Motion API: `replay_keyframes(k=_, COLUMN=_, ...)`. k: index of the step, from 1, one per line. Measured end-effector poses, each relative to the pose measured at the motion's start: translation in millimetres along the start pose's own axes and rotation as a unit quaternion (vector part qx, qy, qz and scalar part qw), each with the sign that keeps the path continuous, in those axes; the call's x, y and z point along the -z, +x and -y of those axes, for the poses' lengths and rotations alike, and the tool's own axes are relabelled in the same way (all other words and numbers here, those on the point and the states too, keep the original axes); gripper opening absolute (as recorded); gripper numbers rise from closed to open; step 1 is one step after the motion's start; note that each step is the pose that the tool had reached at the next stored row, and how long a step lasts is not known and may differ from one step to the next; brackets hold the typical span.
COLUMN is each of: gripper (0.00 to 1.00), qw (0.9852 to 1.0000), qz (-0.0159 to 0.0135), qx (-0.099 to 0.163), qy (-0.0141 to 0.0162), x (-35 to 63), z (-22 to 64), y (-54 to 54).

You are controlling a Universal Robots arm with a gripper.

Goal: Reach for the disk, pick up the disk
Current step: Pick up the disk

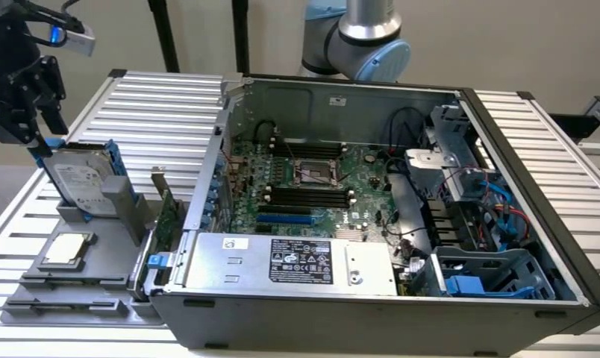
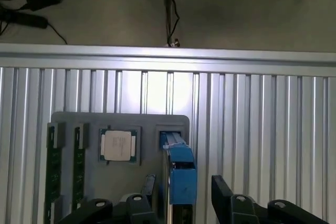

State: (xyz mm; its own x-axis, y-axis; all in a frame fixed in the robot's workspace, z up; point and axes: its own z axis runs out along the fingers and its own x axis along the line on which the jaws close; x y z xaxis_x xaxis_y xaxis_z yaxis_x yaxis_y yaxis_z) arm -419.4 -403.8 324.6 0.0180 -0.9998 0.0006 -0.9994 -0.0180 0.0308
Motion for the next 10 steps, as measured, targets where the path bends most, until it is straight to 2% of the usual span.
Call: replay_keyframes(k=10, gripper=0.54, qw=1.0000, qz=0.0000, qx=0.000, qy=0.0000, x=-18.1, z=0.5, y=0.0)
